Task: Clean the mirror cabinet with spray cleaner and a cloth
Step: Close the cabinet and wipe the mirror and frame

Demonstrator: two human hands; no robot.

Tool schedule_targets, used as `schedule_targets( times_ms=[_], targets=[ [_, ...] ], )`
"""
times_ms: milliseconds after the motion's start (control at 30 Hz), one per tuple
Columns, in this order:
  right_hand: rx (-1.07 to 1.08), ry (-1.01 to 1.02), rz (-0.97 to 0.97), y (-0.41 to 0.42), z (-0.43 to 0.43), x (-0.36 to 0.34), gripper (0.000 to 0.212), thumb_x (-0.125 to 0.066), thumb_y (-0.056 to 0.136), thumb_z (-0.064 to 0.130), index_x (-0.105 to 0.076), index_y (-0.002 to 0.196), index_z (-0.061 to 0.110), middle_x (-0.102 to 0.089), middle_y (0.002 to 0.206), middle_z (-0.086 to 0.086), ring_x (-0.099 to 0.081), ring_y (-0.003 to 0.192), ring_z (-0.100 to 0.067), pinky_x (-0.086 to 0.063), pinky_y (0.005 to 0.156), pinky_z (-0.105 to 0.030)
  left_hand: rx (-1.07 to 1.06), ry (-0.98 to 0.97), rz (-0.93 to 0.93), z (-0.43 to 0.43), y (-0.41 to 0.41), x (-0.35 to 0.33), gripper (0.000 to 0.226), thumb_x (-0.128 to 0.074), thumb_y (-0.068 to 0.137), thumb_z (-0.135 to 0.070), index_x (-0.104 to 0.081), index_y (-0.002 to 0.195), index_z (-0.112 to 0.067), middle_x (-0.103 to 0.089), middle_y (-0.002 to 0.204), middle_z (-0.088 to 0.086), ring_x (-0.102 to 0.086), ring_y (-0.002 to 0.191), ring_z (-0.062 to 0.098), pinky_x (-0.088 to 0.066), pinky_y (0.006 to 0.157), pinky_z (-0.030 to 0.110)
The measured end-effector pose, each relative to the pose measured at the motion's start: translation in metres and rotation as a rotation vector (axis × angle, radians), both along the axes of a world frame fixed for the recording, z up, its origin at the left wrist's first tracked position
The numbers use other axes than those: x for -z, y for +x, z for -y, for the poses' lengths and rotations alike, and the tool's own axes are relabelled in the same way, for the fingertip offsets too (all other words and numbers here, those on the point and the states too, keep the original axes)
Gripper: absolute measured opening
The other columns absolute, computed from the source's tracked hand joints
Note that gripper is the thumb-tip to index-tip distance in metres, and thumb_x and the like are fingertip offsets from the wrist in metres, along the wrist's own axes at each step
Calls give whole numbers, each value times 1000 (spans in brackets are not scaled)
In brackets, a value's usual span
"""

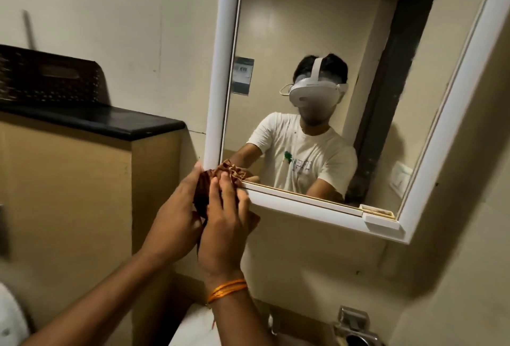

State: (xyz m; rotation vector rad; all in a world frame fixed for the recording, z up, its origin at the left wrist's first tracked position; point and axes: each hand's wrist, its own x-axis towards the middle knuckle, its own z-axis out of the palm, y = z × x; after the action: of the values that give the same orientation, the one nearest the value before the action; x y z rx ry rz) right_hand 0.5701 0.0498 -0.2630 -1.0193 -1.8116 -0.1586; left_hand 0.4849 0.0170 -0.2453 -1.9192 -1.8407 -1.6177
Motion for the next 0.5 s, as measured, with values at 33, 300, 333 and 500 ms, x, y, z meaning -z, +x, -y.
schedule_targets(
  times_ms=[33, 300, 333, 500],
  targets=[
    [-23, 7, 33, 0, -2, 0, 54, -53, 86, 13, -52, 140, 19, -48, 147, 4, -45, 128, -25, -49, 93, -51, 3, -26, -4, 3, -6, -1, 91, -57, 83, 9, -12, 154, -28, -34, 154, 0, -37, 124, 0, -40, 96, 13],
    [137, 81, 10, 83, -13, 6, 76, -67, 69, -5, -53, 139, 20, -48, 146, 3, -44, 122, -27, -50, 89, -53, 49, -42, 57, 7, 5, -4, 91, -52, 80, 10, -15, 154, -29, -27, 143, -21, -23, 132, -7, -18, 108, 13],
    [161, 90, -17, 95, -14, 10, 82, -70, 64, -11, -53, 139, 18, -48, 146, 1, -43, 122, -29, -51, 89, -54, 53, -48, 64, 7, 6, -3, 91, -52, 80, 10, -14, 154, -29, -27, 143, -21, -22, 131, -7, -16, 109, 13],
    [204, 68, 25, 98, -14, 8, 85, -73, 59, -14, -56, 136, 16, -47, 142, -5, -43, 124, -33, -52, 87, -57, 87, -69, 108, 7, 1, -7, 93, -50, 82, 8, -8, 155, -32, -27, 155, -13, -22, 135, -4, -20, 112, 20]
  ],
)
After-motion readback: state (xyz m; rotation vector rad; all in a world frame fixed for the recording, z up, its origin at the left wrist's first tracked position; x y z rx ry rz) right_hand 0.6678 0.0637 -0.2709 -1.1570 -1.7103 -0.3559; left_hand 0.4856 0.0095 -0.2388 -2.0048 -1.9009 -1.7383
